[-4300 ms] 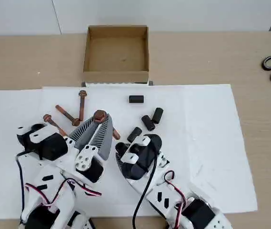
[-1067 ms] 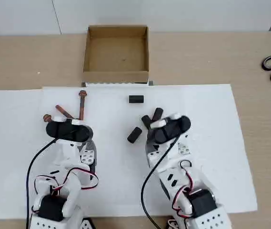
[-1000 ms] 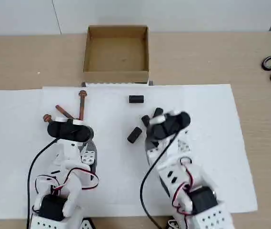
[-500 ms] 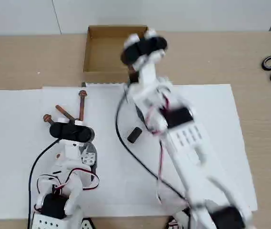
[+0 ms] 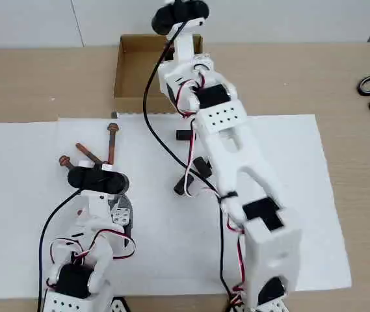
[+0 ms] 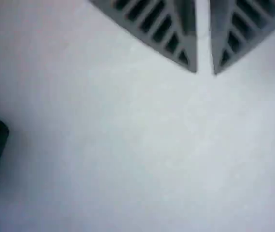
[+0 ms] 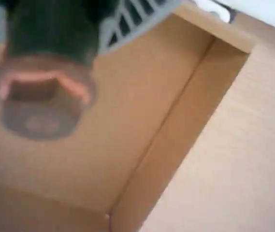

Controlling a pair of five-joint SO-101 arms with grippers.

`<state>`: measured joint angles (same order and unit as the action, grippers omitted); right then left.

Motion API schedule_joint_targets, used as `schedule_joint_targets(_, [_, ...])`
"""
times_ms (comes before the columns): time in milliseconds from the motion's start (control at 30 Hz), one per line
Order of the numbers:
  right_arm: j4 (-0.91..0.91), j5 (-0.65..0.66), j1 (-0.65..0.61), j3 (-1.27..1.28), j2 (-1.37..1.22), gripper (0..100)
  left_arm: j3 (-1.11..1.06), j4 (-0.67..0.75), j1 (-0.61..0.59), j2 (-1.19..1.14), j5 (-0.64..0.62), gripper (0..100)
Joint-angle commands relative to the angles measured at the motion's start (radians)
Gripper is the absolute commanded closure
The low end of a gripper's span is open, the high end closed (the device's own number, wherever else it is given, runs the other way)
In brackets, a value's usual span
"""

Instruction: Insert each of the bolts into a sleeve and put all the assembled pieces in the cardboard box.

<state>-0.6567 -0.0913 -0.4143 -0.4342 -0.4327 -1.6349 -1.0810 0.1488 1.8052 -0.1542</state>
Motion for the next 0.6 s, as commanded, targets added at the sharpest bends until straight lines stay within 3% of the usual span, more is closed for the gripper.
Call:
schedule_joint_targets(0, [0.028, -0.009, 0.016, -0.126, -0.059, 99.5, 0.004, 0.031, -0.003, 0.011, 0.005, 99])
schedule_joint_targets(367, [0.065, -0.006, 0.096, -0.298, -0.240, 99.0, 0.004, 0.031, -0.003, 0.011, 0.005, 99])
schedule_joint_targets(467, [0.062, 0.048, 0.096, -0.318, -0.268, 98.7, 0.004, 0.031, -0.003, 0.011, 0.005, 99])
schedule_joint_targets(567, [0.054, 0.069, 0.093, -0.319, -0.278, 93.2, 0.004, 0.031, -0.003, 0.011, 0.005, 99])
